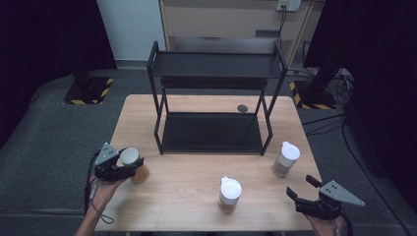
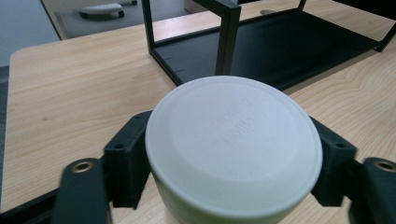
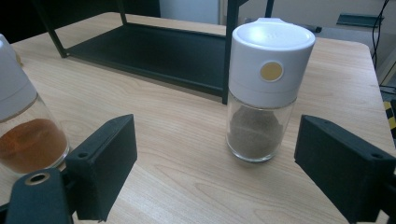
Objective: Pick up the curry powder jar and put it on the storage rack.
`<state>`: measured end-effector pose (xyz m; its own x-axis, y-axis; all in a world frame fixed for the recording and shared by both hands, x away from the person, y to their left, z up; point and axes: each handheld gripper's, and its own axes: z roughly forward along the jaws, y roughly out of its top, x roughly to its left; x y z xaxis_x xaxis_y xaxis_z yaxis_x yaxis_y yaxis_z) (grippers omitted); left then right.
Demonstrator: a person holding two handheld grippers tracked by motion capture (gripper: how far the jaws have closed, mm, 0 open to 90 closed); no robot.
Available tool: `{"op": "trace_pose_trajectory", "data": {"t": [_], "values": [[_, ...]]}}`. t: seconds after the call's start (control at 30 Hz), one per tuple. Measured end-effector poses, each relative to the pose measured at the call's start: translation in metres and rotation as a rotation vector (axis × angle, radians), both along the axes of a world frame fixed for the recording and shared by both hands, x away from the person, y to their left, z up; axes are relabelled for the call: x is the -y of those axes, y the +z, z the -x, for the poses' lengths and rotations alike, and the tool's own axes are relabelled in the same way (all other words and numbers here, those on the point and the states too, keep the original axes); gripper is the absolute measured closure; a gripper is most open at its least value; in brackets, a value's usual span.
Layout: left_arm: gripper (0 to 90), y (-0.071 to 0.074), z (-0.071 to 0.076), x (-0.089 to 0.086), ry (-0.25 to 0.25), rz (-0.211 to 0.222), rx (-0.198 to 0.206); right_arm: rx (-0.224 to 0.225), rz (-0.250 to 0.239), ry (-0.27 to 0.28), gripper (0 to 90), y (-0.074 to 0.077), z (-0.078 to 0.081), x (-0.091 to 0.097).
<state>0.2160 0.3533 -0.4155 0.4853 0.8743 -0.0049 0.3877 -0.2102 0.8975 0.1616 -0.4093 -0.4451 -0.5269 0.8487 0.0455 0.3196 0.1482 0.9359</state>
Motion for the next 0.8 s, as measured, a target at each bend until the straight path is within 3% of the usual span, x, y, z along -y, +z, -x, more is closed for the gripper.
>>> {"op": "trace_pose_trajectory", "data": {"t": [0.47, 0.67, 0.8], "values": [[33.0, 0.001, 0.003, 0.000, -0.010, 0.007, -0.005, -0.002, 0.000, 0.001, 13.6, 0.000, 0.000, 0.000], [33.0, 0.003, 0.002, -0.003, -0.044, 0.029, -0.015, -0.002, 0.000, 0.002, 13.6, 0.000, 0.000, 0.000], [33.0, 0.009, 0.001, 0.000, -0.080, 0.002, -0.015, -0.002, 0.000, 0.002, 13.6, 0.000, -0.001, 0.000]]}}
